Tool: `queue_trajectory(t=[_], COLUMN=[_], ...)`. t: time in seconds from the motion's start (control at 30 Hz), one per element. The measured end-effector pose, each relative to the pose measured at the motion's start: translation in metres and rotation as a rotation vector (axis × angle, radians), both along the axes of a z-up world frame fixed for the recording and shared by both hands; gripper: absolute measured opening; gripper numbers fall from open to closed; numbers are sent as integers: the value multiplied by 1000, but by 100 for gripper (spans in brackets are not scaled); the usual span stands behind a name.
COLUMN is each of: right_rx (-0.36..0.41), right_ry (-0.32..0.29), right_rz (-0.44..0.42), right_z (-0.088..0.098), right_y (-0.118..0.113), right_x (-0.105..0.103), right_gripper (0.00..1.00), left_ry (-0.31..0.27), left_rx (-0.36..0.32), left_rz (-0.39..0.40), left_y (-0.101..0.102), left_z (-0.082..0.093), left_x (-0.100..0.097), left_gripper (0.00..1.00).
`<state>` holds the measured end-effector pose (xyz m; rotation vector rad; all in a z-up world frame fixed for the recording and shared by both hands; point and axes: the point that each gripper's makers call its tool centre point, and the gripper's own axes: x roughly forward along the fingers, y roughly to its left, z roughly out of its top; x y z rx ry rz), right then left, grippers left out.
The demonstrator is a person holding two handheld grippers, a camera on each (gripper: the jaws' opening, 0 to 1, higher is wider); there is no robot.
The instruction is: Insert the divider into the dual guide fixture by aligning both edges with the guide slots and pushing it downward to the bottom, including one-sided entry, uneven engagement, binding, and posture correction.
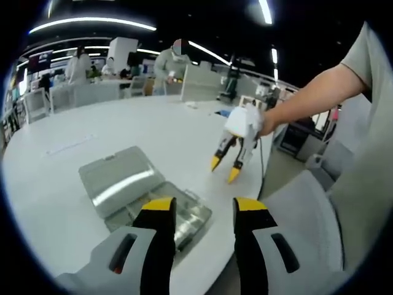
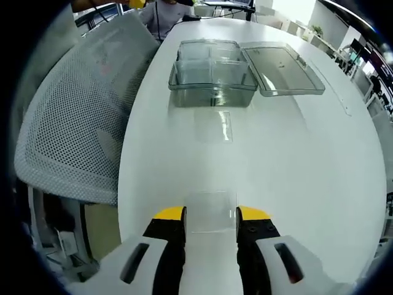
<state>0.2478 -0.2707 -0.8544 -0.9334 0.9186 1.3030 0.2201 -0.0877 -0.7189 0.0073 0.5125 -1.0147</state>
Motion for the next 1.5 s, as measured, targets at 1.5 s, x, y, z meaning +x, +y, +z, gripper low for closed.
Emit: queue_trajectory(t=[1.5], right_rx=[105], right_ry=[-153], right_rz=[188], right_z=[83], right_y=[101], right_x=[-32], right_gripper=[27], left_ry=[375], left_rx=[-186], left_rz=[122], left_y=[-61], left_z=[-24], left_x=[-4], left_gripper=[20])
